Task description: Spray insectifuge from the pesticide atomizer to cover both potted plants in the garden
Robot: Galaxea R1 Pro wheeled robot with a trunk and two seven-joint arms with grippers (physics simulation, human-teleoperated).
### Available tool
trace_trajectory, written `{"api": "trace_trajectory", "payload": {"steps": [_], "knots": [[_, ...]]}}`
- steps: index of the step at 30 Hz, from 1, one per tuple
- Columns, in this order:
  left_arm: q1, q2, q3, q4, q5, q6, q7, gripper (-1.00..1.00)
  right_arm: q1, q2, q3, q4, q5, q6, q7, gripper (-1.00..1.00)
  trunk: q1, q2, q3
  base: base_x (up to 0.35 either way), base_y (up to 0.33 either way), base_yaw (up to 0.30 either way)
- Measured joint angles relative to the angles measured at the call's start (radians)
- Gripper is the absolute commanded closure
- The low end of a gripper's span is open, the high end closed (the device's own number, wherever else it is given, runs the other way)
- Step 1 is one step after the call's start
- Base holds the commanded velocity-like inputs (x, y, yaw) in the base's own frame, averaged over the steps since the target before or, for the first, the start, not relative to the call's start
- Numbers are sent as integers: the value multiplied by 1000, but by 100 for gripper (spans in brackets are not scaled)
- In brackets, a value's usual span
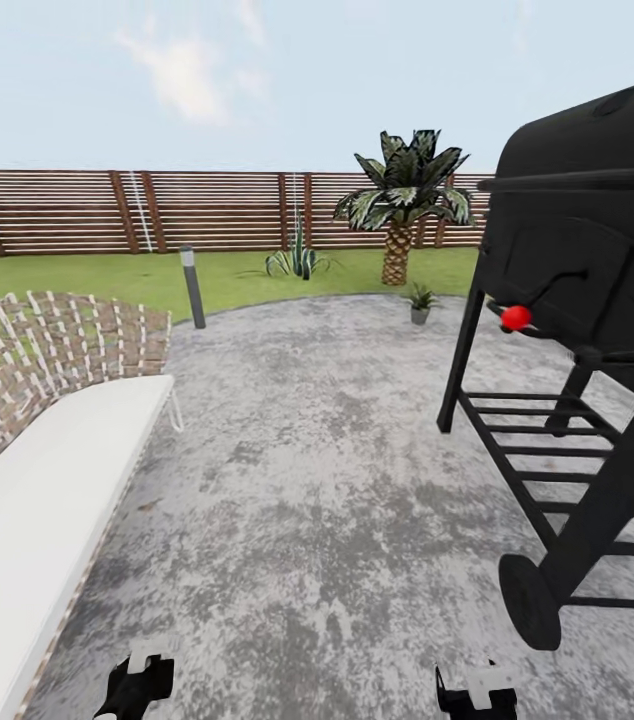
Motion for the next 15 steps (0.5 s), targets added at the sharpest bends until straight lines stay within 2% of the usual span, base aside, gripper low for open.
{"api": "trace_trajectory", "payload": {"steps": [15], "knots": [[0, 0, 0, 3, 0, 2, 0, 100, 0, -2, -2, 0, 0, 0, 0, -100, 0, 0, 0, 335, 0, 0]]}}
